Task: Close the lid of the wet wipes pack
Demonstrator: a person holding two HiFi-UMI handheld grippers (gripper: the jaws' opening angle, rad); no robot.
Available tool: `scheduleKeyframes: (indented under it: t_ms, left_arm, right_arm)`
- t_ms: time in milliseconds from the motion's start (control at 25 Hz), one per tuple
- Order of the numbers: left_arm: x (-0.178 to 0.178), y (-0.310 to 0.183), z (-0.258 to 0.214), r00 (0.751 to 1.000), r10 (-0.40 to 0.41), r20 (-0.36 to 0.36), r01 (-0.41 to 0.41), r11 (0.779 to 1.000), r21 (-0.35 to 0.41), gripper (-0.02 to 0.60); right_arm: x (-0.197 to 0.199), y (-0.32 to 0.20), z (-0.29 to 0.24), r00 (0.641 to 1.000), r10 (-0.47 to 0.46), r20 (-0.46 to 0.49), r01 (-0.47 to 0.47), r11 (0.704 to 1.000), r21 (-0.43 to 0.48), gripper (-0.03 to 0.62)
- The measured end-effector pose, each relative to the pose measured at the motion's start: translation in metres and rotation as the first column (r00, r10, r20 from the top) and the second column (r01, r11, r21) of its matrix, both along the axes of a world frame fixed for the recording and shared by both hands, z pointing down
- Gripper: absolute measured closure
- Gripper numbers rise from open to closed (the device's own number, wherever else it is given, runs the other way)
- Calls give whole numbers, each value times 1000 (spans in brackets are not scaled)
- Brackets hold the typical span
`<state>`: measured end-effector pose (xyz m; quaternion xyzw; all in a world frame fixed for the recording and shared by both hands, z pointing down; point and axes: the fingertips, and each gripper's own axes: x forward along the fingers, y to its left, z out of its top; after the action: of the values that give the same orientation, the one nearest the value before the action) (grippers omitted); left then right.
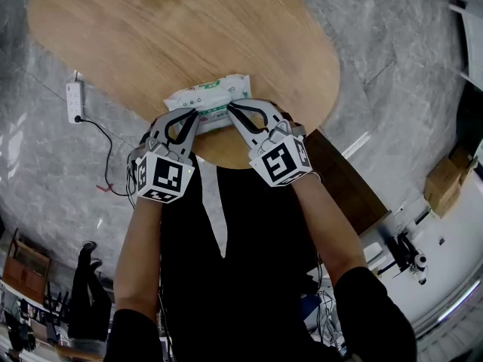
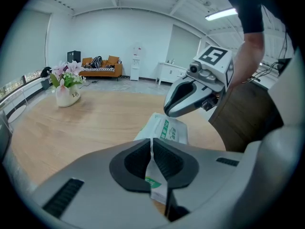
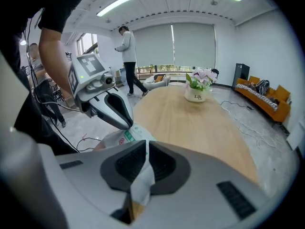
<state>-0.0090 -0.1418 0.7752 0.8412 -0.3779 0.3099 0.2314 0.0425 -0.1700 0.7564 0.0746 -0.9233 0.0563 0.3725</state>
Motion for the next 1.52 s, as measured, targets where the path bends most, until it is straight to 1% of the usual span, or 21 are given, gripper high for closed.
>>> scheduleKeyframes:
  t_ms: [200,400,720,880,1080,1320,1520]
  left_arm:
    - [0,-1,3,1000,-10,9,10,1000,-2,552]
    - [-2,-2,5,1000,-7,13,7,1000,-1,552]
    - [4,1,-9,1000,9,-1,-9,1000,5,554]
    - [8,4,-9,1000,21,-12,-21,1000,-18,554]
    - [10,9,6,996,71,47,-68,996,-56,554]
    - [12,9,15,991,75,106,-65,993,-98,554]
    - [10,6,21,989,67,130,-48,989,-141,554]
  right_arm:
    - [-7,9,1,1000,-7,15,8,999,-37,565]
    - [-17,12,10,1000,2,-13,-3,998,-62,576]
    - [-13,13,20,998,19,-52,-23,997,-78,582]
    - [-13,13,21,998,23,-60,-27,996,-80,582]
    - [-13,13,22,998,28,-61,-33,996,-79,582]
    - [-13,12,24,997,44,-71,-50,996,-80,582]
    - [-15,11,27,994,58,-90,-66,994,-87,582]
